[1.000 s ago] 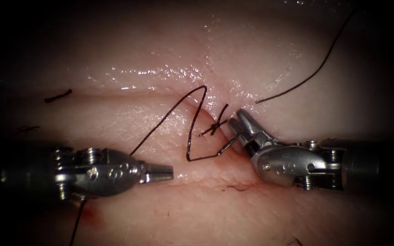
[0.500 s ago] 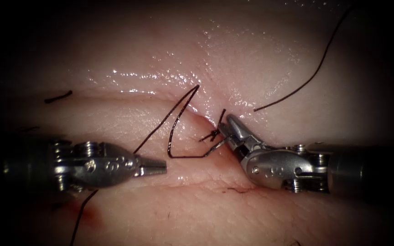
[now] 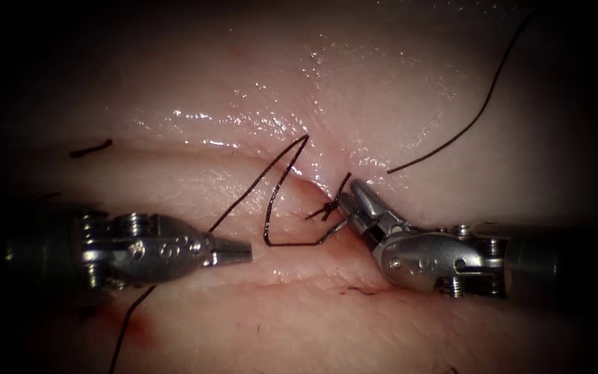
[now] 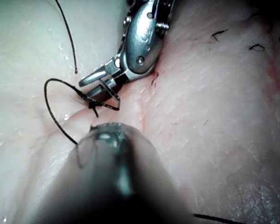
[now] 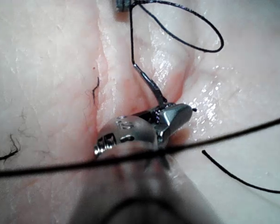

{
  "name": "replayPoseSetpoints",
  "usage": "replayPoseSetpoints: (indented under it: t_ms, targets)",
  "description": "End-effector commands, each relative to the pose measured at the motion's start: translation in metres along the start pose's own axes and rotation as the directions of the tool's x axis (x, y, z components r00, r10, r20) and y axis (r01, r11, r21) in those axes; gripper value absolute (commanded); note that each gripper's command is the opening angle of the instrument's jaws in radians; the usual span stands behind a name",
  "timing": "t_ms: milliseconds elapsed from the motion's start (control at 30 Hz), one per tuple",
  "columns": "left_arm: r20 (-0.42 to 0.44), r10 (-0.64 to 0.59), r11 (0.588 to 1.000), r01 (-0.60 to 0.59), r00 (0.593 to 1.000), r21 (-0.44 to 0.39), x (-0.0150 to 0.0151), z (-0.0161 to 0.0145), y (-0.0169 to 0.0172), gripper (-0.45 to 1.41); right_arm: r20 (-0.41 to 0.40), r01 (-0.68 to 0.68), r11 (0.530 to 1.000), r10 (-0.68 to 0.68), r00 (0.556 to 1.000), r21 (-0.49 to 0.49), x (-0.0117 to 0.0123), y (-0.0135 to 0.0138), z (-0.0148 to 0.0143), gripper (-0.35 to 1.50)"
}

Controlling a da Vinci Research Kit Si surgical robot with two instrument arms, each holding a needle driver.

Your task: Wound Closure

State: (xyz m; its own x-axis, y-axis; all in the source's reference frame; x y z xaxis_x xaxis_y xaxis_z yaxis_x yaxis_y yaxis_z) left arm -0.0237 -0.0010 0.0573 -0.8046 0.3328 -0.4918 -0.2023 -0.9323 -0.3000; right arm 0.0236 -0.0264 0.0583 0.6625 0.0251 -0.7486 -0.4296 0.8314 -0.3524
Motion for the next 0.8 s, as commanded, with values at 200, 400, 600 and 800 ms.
replayPoseSetpoints:
  t_ms: [200, 400, 600, 800]
  targets:
    - [0.002, -0.001, 1.000, 0.001, 1.000, 0.003, 0.0000, 0.0007, 0.0000, -0.29, 0.022, -0.029, 0.999, 0.028, 0.999, 0.028, -0.0002, -0.0012, 0.0004, -0.35]
    - [0.004, -0.003, 1.000, 0.003, 1.000, 0.005, 0.0000, 0.0007, 0.0000, -0.32, 0.046, -0.045, 0.998, 0.043, 0.998, 0.051, -0.0005, -0.0018, 0.0004, -0.35]
    - [0.005, -0.004, 1.000, 0.004, 1.000, 0.006, 0.0000, 0.0007, 0.0000, -0.37, 0.057, -0.071, 0.996, 0.068, 0.996, 0.062, -0.0008, -0.0019, 0.0002, -0.35]
    - [0.007, -0.010, 1.000, 0.010, 1.000, 0.011, 0.0003, 0.0009, 0.0003, -0.37, 0.061, -0.119, 0.991, 0.115, 0.991, 0.062, -0.0011, -0.0014, 0.0000, -0.35]
